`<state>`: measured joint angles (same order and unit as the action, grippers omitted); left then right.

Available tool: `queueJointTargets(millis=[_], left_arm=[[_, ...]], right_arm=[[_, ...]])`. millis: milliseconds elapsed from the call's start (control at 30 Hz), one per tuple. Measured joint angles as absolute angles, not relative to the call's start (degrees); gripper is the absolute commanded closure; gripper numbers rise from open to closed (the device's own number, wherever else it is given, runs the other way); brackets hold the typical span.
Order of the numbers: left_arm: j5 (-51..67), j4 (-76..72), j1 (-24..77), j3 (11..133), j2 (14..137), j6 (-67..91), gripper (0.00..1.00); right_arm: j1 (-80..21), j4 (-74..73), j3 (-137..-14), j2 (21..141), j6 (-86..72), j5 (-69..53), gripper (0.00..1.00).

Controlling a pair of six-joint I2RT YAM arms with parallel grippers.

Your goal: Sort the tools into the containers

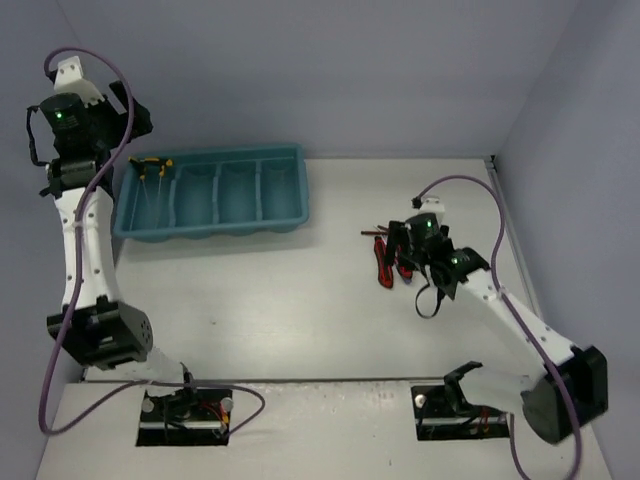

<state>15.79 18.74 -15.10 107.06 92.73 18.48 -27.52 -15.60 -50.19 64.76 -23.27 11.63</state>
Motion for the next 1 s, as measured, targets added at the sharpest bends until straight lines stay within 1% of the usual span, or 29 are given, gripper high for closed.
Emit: queueJointTargets(millis=[100, 233, 400, 433, 500, 567, 667, 700, 800, 900, 933, 1000], left_arm=[[16.34, 20.6, -10.69, 98.35, 81.35, 21.23, 0.18], [16.78, 22.39, -2.39, 83.19, 69.15, 24.14, 0.18], [15.91, 27.53, 9.63, 68.03, 61.6, 27.09, 0.18], [15.63, 28.59, 11.22, 66.03, 60.73, 27.61, 0.19], [15.09, 30.52, 13.09, 62.68, 58.78, 28.91, 0.19], [14.49, 31.72, 14.06, 60.42, 56.74, 30.19, 0.18], [13.67, 32.46, 15.36, 59.17, 54.52, 31.62, 0.18], [13.56, 32.53, 15.74, 59.1, 54.07, 31.98, 0.18], [13.45, 32.52, 16.53, 59.09, 53.66, 32.59, 0.18], [13.43, 32.52, 16.92, 59.12, 54.42, 32.85, 0.18], [13.43, 32.53, 17.09, 59.15, 54.84, 32.86, 0.18], [13.4, 32.69, 17.46, 59.7, 56.2, 32.95, 0.19]], right_arm=[[-21.26, -15.3, -50.77, 72.34, -21.17, 11.23, 0.21], [-17.7, -14.17, -51.92, 82.28, -19.05, 8.94, 0.2], [-16.84, -11.48, -54.49, 90.16, -18.4, 6.26, 0.22], [-16.84, -10.67, -54.95, 91.17, -18.34, 5.98, 0.22], [-16.84, -9.02, -55.57, 92.98, -18.31, 5.6, 0.26], [-16.86, -7.89, -55.61, 94.27, -18.16, 5.48, 0.35], [-16.84, -6.83, -55.49, 95.61, -18.05, 5.3, 0.44], [-16.84, -6.45, -55.29, 95.77, -18.0, 5.27, 0.5], [-16.84, -5.66, -54.54, 95.83, -18.08, 5.38, 0.73], [-16.85, -4.92, -54.05, 95.75, -17.76, 5.64, 0.92], [-16.86, -4.79, -54.0, 95.72, -17.7, 5.73, 0.97], [-16.94, -4.88, -53.58, 94.73, -17.49, 5.96, 1.0]])
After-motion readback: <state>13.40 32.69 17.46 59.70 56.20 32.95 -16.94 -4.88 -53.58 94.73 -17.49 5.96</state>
